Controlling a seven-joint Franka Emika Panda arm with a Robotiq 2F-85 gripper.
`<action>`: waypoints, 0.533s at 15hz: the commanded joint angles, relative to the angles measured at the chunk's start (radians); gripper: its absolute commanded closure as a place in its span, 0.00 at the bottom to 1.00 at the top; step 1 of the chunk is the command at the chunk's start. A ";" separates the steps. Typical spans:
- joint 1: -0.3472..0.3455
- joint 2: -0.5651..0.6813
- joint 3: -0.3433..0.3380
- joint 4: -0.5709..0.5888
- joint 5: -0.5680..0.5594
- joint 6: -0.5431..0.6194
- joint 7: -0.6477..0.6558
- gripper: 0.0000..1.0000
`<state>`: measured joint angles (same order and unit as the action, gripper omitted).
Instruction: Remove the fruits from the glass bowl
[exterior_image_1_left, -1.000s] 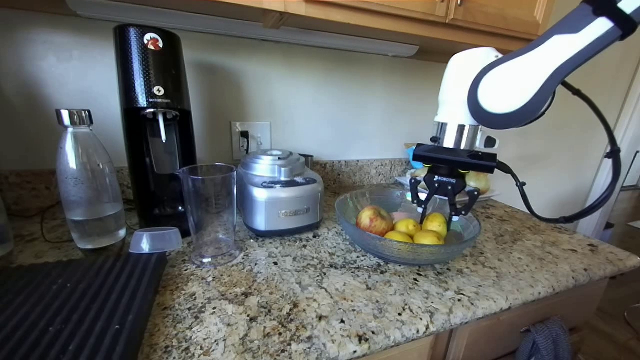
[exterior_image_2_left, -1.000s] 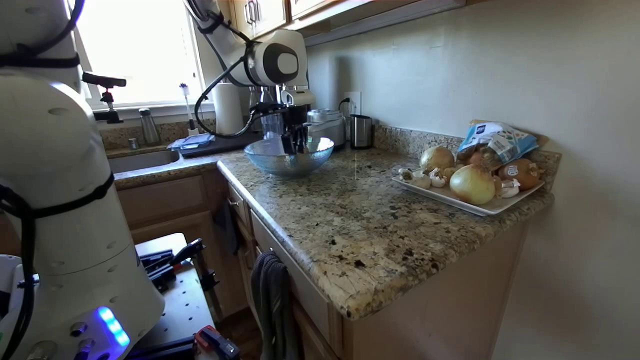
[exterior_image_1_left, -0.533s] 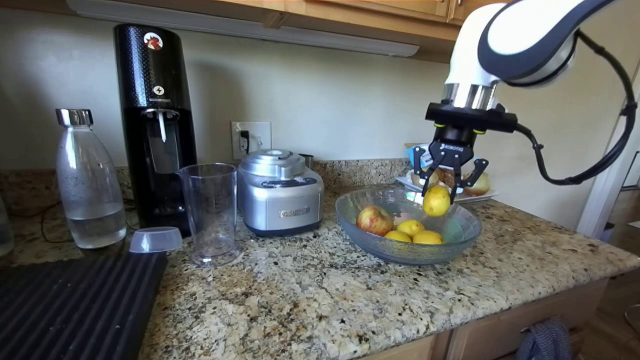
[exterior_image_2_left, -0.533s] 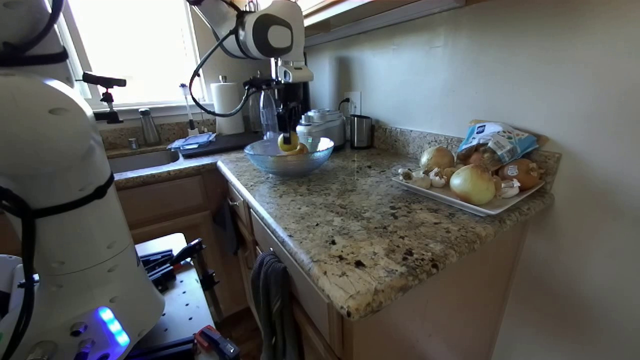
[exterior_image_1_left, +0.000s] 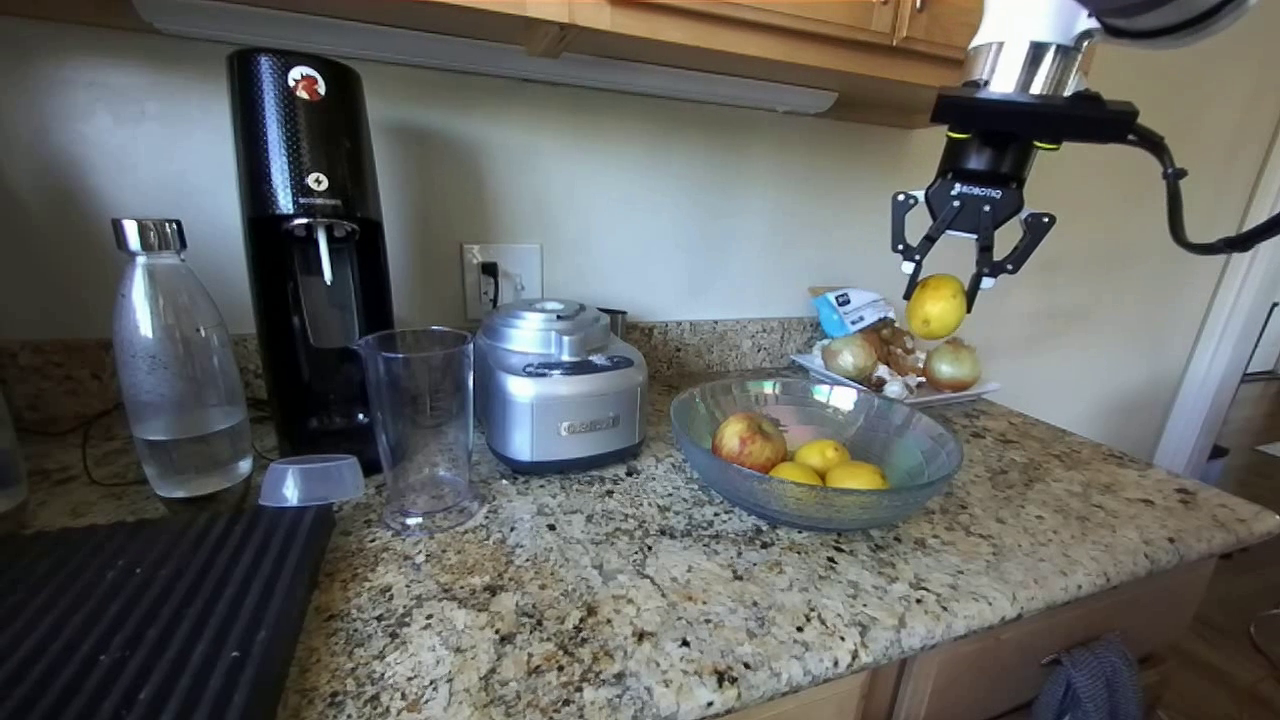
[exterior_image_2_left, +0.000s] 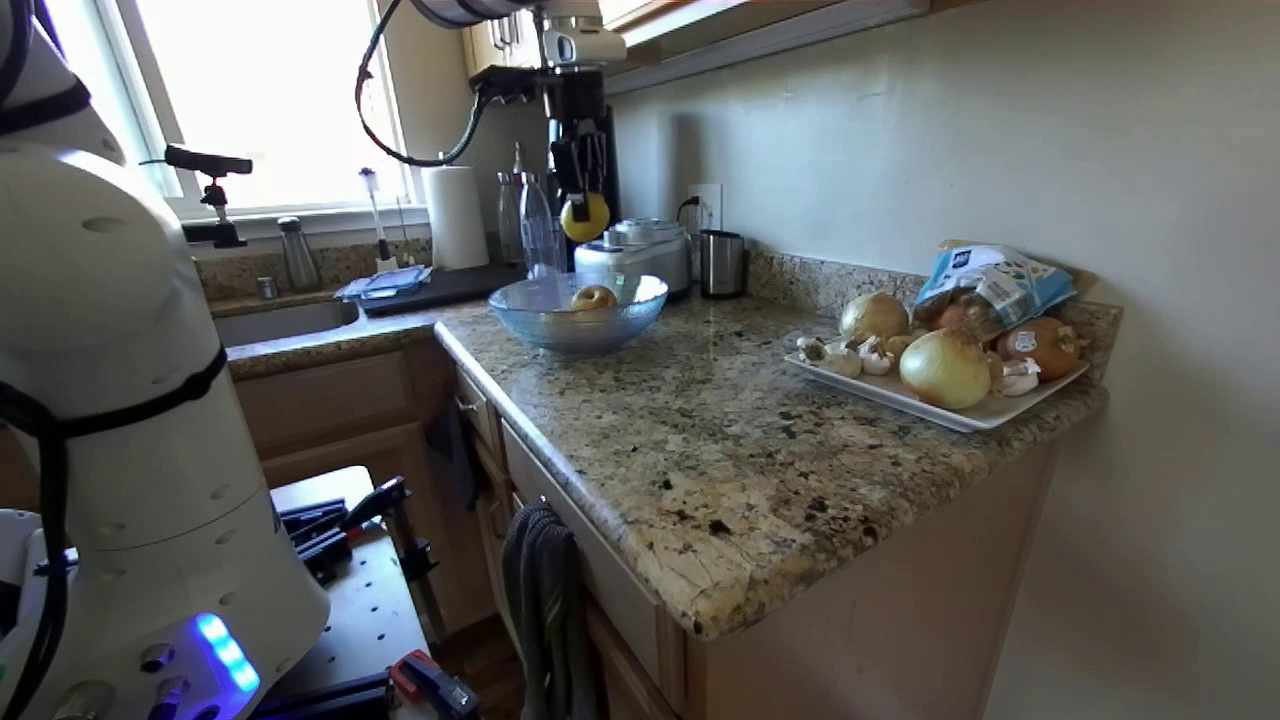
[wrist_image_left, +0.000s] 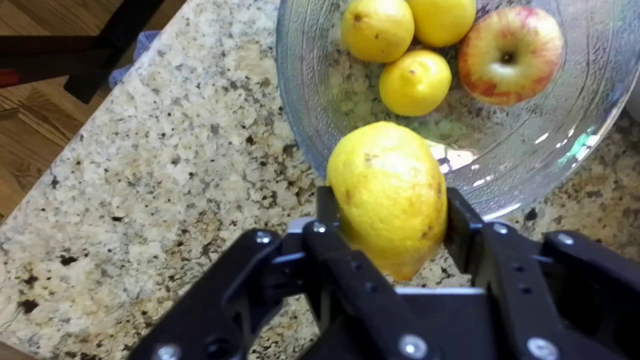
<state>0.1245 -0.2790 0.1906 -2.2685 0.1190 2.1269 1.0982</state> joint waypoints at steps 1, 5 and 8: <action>-0.054 -0.068 -0.029 -0.045 -0.032 -0.046 -0.004 0.72; -0.120 -0.047 -0.051 -0.112 -0.070 0.023 0.037 0.72; -0.153 -0.005 -0.062 -0.169 -0.077 0.106 0.055 0.72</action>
<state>-0.0049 -0.2962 0.1374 -2.3659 0.0628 2.1363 1.1084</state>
